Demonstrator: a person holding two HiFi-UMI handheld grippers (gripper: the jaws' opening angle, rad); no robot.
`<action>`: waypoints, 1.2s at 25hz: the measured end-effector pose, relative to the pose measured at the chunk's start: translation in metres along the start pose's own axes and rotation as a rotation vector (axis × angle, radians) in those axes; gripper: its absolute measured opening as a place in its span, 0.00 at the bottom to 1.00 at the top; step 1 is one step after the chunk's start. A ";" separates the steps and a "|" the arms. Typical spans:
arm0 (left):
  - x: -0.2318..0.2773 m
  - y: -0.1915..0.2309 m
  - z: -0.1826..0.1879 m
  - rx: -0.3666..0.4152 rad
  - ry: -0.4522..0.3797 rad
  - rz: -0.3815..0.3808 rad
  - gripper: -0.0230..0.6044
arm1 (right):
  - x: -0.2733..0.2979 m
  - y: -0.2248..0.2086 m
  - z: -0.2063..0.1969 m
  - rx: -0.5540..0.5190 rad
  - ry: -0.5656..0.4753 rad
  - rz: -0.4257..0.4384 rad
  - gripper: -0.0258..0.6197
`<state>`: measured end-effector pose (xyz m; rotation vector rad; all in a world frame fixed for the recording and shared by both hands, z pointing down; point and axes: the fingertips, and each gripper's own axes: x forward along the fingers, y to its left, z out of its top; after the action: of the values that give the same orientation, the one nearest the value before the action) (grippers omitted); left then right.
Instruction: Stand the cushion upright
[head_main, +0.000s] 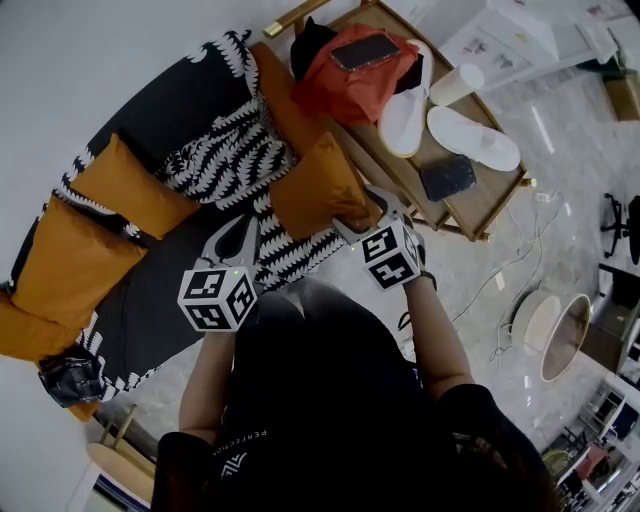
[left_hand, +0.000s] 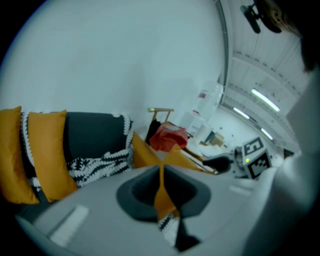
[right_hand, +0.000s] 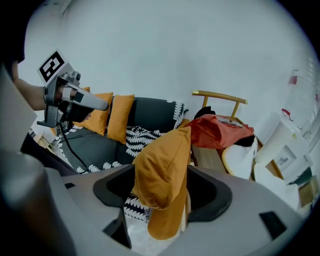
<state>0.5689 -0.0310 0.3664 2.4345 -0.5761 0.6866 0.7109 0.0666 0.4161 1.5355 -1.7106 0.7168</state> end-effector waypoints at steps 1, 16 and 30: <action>0.000 -0.001 0.001 0.003 -0.003 -0.003 0.09 | -0.003 -0.001 0.002 0.001 -0.006 -0.008 0.53; -0.020 -0.005 0.010 0.016 -0.046 -0.010 0.08 | -0.044 0.004 0.031 0.144 -0.173 -0.088 0.20; -0.031 -0.008 0.014 -0.005 -0.099 0.013 0.08 | -0.060 0.020 0.050 0.131 -0.252 -0.091 0.03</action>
<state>0.5535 -0.0257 0.3357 2.4729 -0.6330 0.5713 0.6857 0.0645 0.3394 1.8482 -1.7900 0.6201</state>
